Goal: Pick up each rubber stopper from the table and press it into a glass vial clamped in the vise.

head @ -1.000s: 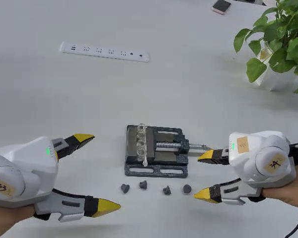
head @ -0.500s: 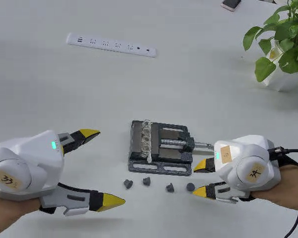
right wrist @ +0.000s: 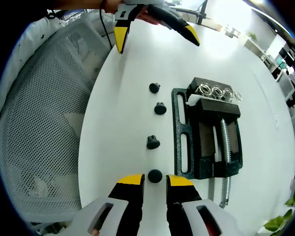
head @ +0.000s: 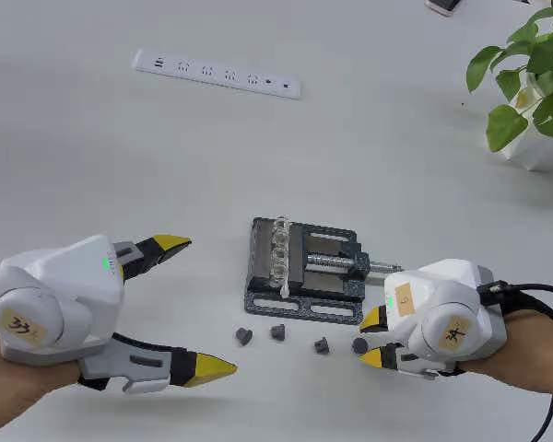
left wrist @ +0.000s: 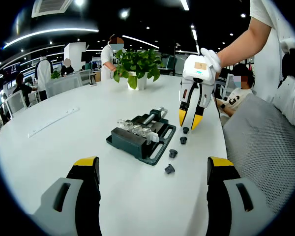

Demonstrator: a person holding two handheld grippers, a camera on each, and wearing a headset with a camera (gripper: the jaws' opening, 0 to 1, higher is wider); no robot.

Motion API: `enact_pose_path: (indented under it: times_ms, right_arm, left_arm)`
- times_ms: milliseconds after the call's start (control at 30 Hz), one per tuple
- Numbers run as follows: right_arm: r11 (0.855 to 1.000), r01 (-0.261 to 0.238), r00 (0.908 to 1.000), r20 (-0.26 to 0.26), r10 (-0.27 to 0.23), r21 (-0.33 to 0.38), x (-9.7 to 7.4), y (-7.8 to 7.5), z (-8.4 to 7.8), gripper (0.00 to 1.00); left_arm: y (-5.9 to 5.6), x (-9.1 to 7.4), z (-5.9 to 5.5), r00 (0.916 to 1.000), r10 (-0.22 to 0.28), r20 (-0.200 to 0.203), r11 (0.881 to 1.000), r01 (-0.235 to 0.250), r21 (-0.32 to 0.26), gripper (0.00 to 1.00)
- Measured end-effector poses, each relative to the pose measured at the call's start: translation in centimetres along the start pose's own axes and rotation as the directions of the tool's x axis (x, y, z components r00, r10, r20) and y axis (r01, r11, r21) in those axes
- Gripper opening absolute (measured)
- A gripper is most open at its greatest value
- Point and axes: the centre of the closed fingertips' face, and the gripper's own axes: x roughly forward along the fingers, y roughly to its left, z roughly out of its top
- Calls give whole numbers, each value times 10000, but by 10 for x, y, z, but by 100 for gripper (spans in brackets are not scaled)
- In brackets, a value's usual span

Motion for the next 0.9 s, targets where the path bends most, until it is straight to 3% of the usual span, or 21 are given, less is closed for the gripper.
enact_pose_path:
  times_ms: [900]
  right_arm:
    - [9994,-124,9996,-243,116,-319,3,1,0,8]
  left_arm:
    - [-1,1,-3,10000,-73,-5,9999,73,-108,87]
